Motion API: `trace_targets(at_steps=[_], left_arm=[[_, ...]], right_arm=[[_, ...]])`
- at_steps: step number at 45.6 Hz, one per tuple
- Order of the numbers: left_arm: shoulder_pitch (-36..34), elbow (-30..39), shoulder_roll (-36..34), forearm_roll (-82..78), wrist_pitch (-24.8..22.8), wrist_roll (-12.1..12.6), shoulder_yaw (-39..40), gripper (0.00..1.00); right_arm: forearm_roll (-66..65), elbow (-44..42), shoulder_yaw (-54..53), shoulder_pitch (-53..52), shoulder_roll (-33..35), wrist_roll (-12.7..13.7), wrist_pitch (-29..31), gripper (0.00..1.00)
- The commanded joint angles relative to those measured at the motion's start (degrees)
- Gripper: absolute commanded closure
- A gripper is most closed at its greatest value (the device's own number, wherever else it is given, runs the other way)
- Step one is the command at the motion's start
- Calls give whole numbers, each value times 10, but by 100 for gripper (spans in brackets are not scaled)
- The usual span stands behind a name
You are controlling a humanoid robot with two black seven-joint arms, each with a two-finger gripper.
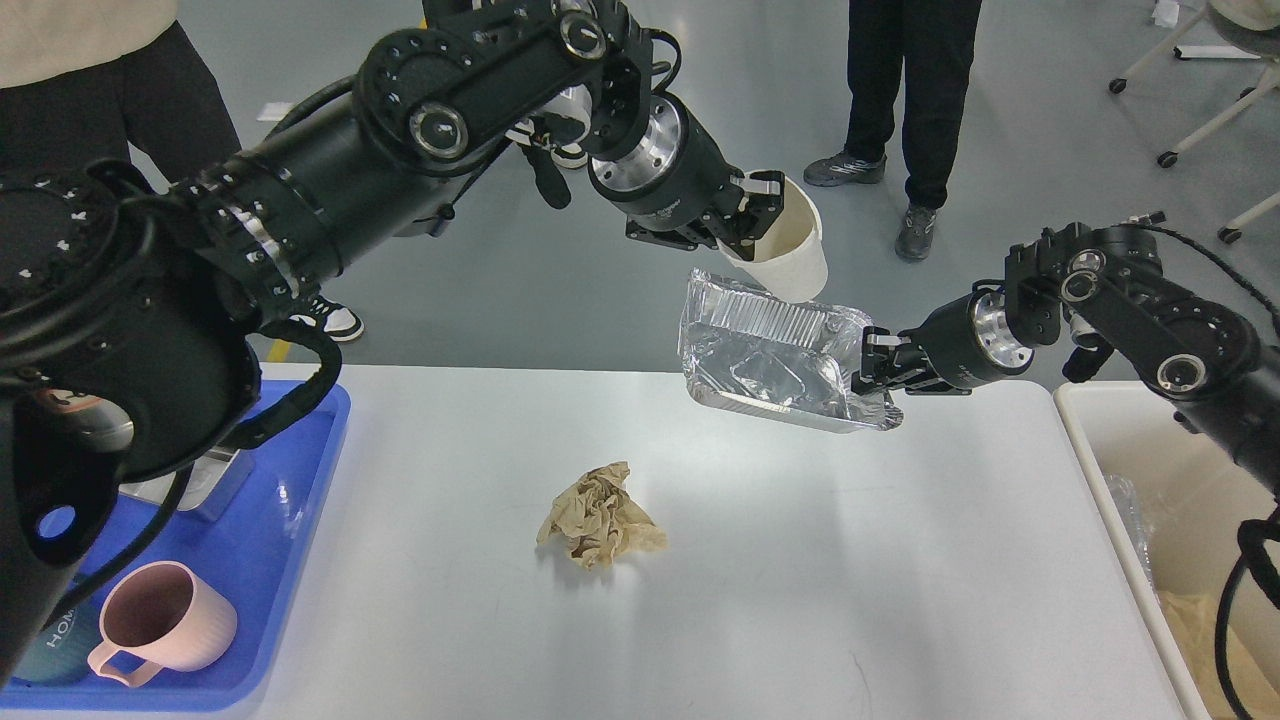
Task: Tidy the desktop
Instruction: 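Grasp and lift the paper cup toward the held foil tray, then drop the paper cup into the foil tray and open left gripper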
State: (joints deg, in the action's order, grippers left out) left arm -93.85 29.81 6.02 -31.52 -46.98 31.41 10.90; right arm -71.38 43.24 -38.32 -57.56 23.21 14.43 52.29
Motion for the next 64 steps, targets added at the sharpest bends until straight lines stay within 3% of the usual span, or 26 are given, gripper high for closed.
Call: trace_targets(at_steps=[1, 17, 31, 42, 51, 64], left_arm=[[24, 0, 19, -5, 27, 0, -11, 100], [67, -16, 51, -16, 87, -11, -32, 98], [86, -15, 51, -17, 128, -26, -31, 84], [88, -12, 51, -12, 150, -41, -31, 48], [81, -12, 50, 0, 156, -55, -16, 7], [-8, -12, 23, 33, 123, -48, 52, 4]], right_arm=[[0, -1, 0, 0, -1, 1, -1, 100], [-1, 0, 0, 0, -1, 1, -2, 100], [0, 0, 0, -2, -4, 2, -2, 100], [-1, 0, 0, -3, -4, 2, -2, 100], [0, 0, 0, -3, -4, 2, -2, 100], [0, 0, 0, -3, 0, 2, -2, 100]])
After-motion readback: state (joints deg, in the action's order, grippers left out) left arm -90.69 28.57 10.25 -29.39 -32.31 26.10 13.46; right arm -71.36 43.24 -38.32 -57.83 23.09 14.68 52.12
